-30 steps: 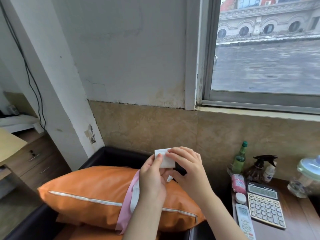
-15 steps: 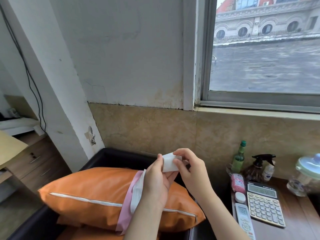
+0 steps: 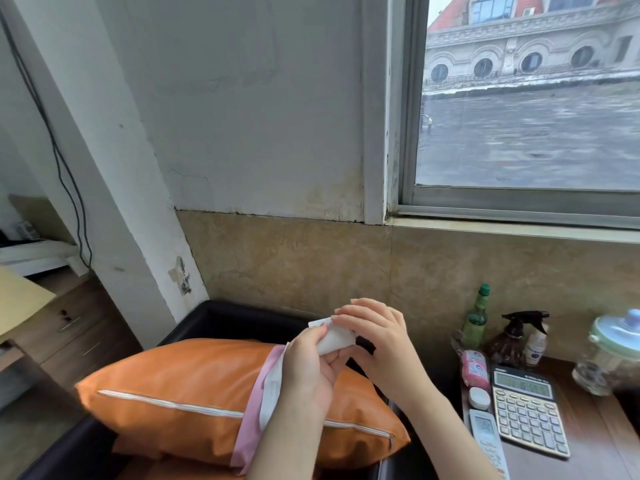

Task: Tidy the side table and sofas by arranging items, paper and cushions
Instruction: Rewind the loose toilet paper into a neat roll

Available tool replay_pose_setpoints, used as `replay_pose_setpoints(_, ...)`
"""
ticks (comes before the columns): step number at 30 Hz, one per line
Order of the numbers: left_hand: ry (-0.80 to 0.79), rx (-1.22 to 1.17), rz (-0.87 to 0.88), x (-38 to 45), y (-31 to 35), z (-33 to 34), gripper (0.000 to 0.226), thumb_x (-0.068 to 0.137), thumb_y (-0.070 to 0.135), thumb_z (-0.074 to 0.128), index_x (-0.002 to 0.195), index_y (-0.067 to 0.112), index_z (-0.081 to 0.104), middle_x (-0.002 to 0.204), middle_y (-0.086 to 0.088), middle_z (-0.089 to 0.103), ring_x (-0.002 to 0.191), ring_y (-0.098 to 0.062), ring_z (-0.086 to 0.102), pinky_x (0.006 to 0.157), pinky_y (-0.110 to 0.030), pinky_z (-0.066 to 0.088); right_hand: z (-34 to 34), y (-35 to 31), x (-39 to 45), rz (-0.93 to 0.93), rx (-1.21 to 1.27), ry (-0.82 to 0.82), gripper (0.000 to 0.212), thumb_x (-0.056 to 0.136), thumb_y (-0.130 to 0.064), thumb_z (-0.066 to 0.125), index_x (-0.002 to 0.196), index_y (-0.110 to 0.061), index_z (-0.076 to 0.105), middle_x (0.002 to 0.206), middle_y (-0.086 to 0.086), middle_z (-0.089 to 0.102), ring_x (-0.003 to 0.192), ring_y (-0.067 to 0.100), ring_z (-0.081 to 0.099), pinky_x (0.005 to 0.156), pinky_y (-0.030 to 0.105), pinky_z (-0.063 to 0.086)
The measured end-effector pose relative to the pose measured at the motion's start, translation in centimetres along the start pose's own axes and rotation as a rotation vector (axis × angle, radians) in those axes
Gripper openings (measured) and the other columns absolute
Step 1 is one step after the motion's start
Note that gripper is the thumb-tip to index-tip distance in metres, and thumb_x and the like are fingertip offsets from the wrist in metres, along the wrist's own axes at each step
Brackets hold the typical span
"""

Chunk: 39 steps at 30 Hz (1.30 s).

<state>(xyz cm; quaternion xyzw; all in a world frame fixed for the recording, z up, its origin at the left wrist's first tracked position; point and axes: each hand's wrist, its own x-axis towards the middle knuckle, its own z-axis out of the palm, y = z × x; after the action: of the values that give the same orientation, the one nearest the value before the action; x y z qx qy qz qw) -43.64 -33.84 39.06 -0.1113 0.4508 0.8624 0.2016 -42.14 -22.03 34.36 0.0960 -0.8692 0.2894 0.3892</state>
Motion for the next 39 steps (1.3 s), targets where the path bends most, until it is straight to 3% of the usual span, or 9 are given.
replay_pose_setpoints(6,-0.060,-0.017,-0.029,0.0,0.3,0.0,0.034,0.095,0.004,0.031,0.108,-0.014,0.057,0.085,-0.026,0.067,0.059,-0.024,0.066,0.058,-0.029,0.057,-0.7,-0.3,0.3,0.079,0.206,-0.032,0.012,0.080,-0.036,0.056,0.087,-0.028,0.062,0.083,-0.023,0.058,0.091,-0.003,0.047,0.078,0.030,0.038)
replay_pose_setpoints(9,-0.084,0.030,0.016,0.1,0.0,0.2,0.041,0.102,0.016,0.030,0.106,-0.011,0.060,0.097,-0.026,0.069,0.082,-0.028,0.069,0.074,-0.032,0.057,-1.2,-0.8,0.6,0.254,0.340,-0.058,0.016,0.075,-0.043,0.055,0.083,-0.033,0.065,0.080,-0.016,0.058,0.086,0.000,0.051,0.074,0.015,0.038)
replay_pose_setpoints(12,-0.146,0.087,0.062,-0.5,-0.3,0.4,0.048,0.102,0.031,0.033,0.105,-0.005,0.064,0.101,-0.023,0.070,0.094,-0.025,0.069,0.087,-0.033,0.052,-1.6,-1.0,0.9,0.373,0.356,-0.007,0.024,0.078,-0.023,0.070,0.078,-0.042,0.055,0.082,-0.001,0.061,0.077,0.007,0.056,0.065,0.011,0.040)
replay_pose_setpoints(14,-0.151,0.153,0.109,-0.6,-0.7,0.5,0.038,0.100,0.026,0.040,0.099,0.000,0.067,0.093,-0.017,0.073,0.087,-0.020,0.071,0.079,-0.027,0.055,-1.5,-1.2,0.9,0.394,0.288,0.015,0.031,0.076,-0.017,0.074,0.074,-0.041,0.054,0.079,-0.005,0.059,0.075,0.007,0.056,0.064,0.015,0.040)
replay_pose_setpoints(18,-0.020,0.149,0.111,-0.1,-0.7,0.4,0.026,0.098,0.014,0.046,0.100,-0.001,0.067,0.085,-0.014,0.072,0.073,-0.018,0.069,0.061,-0.025,0.054,-1.1,-1.4,0.6,0.211,0.128,0.113,0.024,0.068,-0.036,0.067,0.089,-0.028,0.060,0.089,-0.021,0.056,0.086,0.004,0.051,0.074,0.025,0.041)
replay_pose_setpoints(23,0.010,0.014,0.027,-0.3,-0.1,0.3,0.021,0.096,0.011,0.046,0.099,-0.001,0.063,0.079,-0.016,0.070,0.072,-0.024,0.068,0.066,-0.031,0.054,-0.4,-0.5,-0.2,0.021,-0.033,-0.035,0.056,0.065,-0.007,0.071,0.114,-0.030,0.058,0.118,-0.013,0.060,0.114,0.003,0.045,0.091,0.020,0.030)
replay_pose_setpoints(29,-0.085,-0.016,-0.088,-0.4,0.0,-0.3,0.028,0.095,0.008,0.036,0.101,-0.006,0.059,0.073,-0.018,0.068,0.059,-0.022,0.068,0.055,-0.029,0.057,-0.6,-0.5,0.1,0.013,0.091,0.019,0.019,0.080,-0.018,0.050,0.089,-0.017,0.067,0.096,-0.014,0.061,0.095,0.002,0.051,0.082,0.025,0.039)
replay_pose_setpoints(36,-0.047,-0.007,-0.051,0.2,-0.2,-0.2,0.033,0.095,0.003,0.032,0.106,-0.012,0.059,0.090,-0.026,0.070,0.074,-0.029,0.071,0.069,-0.034,0.059,-0.9,-1.1,0.3,0.267,0.295,-0.053,0.047,0.077,-0.045,0.048,0.067,-0.001,0.059,0.071,-0.001,0.059,0.079,0.015,0.049,0.068,0.025,0.042)
replay_pose_setpoints(39,-0.062,0.008,-0.012,0.0,-0.5,0.0,0.038,0.100,0.021,0.039,0.104,-0.010,0.061,0.095,-0.026,0.070,0.083,-0.030,0.070,0.082,-0.037,0.055,-1.3,-1.2,0.5,0.403,0.297,-0.102,0.044,0.075,-0.048,0.051,0.057,-0.008,0.050,0.061,0.002,0.049,0.071,0.012,0.044,0.061,0.020,0.034)
